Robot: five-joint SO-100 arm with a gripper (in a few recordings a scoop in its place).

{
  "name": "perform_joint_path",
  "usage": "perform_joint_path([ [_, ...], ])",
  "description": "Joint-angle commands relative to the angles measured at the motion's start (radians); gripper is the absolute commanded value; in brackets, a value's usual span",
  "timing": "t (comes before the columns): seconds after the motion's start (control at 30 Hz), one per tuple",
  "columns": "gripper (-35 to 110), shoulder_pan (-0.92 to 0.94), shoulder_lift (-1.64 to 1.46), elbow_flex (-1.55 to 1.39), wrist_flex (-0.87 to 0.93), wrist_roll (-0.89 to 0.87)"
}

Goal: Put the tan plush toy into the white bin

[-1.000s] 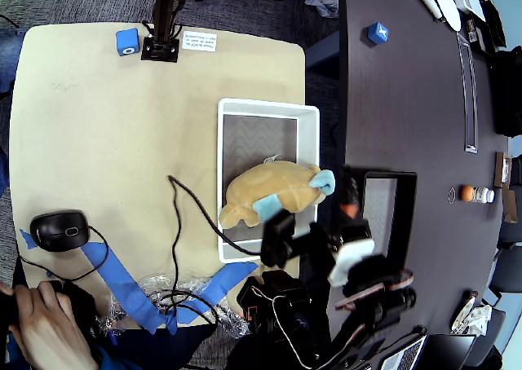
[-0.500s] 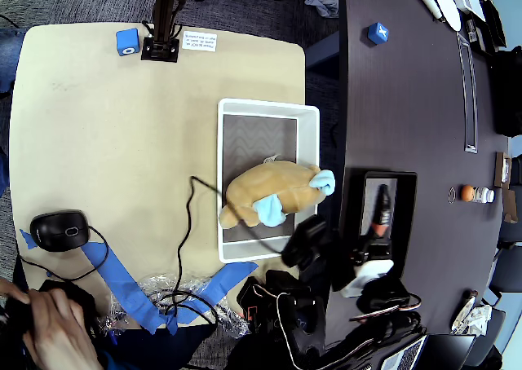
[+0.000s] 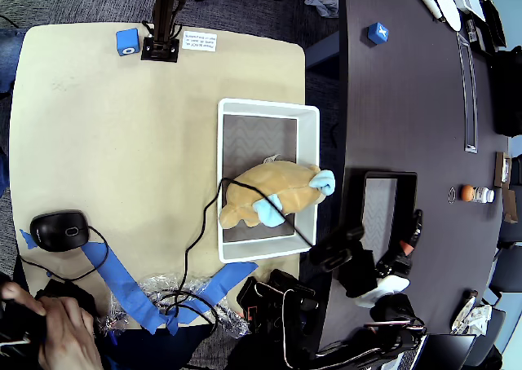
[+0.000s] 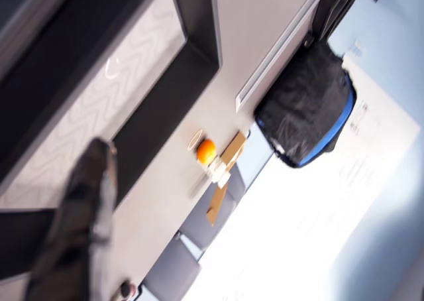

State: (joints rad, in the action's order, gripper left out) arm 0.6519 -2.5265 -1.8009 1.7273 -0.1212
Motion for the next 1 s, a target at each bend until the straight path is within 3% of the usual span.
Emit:
perform_joint_path([
  [0.0, 69, 0.063, -0.023, 0.008, 0.012, -0.002],
  [0.97, 69, 0.135, -0.021, 0.008, 0.012, -0.002],
])
